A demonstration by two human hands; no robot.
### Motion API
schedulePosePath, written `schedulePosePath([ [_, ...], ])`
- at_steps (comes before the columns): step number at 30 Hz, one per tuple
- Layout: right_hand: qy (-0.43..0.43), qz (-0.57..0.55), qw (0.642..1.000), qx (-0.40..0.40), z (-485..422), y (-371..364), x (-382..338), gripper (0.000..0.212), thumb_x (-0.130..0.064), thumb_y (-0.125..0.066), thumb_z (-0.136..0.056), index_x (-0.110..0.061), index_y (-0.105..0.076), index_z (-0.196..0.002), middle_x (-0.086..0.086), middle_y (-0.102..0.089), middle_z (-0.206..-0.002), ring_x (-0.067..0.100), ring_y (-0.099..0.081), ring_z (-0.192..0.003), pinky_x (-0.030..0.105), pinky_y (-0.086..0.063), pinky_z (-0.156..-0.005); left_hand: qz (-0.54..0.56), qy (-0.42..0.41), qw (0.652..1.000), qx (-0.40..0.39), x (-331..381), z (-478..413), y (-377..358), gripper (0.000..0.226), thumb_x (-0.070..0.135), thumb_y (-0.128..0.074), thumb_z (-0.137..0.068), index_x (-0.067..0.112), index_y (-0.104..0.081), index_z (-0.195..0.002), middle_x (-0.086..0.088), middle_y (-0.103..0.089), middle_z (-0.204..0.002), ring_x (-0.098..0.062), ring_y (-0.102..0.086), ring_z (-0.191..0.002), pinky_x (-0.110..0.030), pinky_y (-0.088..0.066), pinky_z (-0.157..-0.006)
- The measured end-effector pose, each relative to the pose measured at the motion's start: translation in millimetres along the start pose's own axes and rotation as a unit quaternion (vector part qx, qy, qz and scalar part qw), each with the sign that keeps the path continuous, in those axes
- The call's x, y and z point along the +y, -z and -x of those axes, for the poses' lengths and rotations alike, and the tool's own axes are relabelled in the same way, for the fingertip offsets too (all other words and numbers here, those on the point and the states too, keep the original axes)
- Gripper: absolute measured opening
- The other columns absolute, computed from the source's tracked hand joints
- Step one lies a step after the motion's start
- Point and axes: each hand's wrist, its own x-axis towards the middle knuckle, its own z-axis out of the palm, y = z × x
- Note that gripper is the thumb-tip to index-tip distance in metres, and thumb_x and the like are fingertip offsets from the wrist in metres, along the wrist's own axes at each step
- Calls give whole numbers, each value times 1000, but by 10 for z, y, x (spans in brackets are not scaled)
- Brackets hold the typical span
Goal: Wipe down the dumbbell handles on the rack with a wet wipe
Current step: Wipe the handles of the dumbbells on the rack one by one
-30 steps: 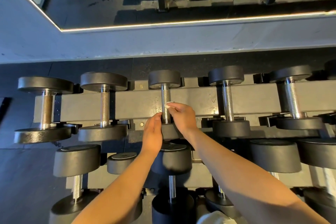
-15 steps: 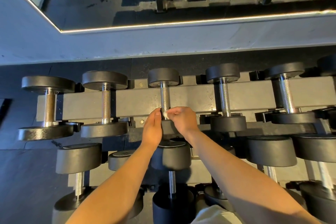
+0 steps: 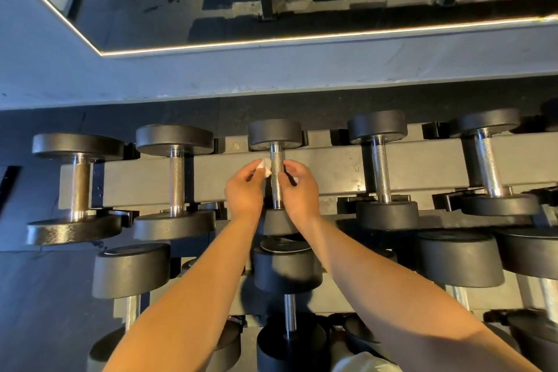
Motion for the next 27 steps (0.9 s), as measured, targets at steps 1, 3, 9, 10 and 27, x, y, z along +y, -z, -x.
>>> schedulePosePath([
  [1, 8, 9, 1000, 6, 1, -35, 32, 20, -23, -58, -100, -30, -62, -118, -9, -59, -118, 2, -57, -109, 14, -44, -93, -4, 9, 1000, 4, 5, -69, -39, 25, 20, -62, -100, 22, -72, -123, 8, -73, -114, -3, -66, -108, -28, -52, -101],
  [3, 26, 25, 999, 15, -14, -85, 68, 20, -23, -55, -101, -34, -61, -117, -11, -59, -114, 2, -58, -106, 18, -47, -95, 26, 32, 999, 2, 27, -173, -132, 21, 23, -60, -101, 21, -75, -115, 8, -75, -105, -4, -68, -100, -28, -54, -94],
  [9, 19, 17, 1000, 5, -62, -19, 120, 20, -24, -54, -102, -34, -63, -116, -15, -63, -111, -1, -61, -102, 17, -49, -91, 73, 20, 996, -49, 46, -242, -279, 24, 30, -57, -103, 15, -73, -110, 1, -75, -97, -7, -70, -89, -20, -56, -80],
  [10, 21, 11, 1000, 7, -73, -9, 139, 20, -25, -55, -101, -32, -64, -117, -14, -64, -112, -1, -61, -102, 18, -50, -91, 69, 11, 996, -49, 38, -257, -295, 19, 28, -60, -101, 18, -71, -114, 1, -74, -103, -8, -71, -94, -24, -57, -85],
  [27, 16, 2, 1000, 4, -71, 17, 161, 27, -19, -57, -101, -28, -65, -124, -13, -62, -116, -1, -60, -105, 12, -47, -91, 77, 11, 997, 20, 66, -247, -363, 8, 16, -70, -94, 19, -76, -98, 5, -77, -93, -5, -71, -90, -20, -56, -83],
])
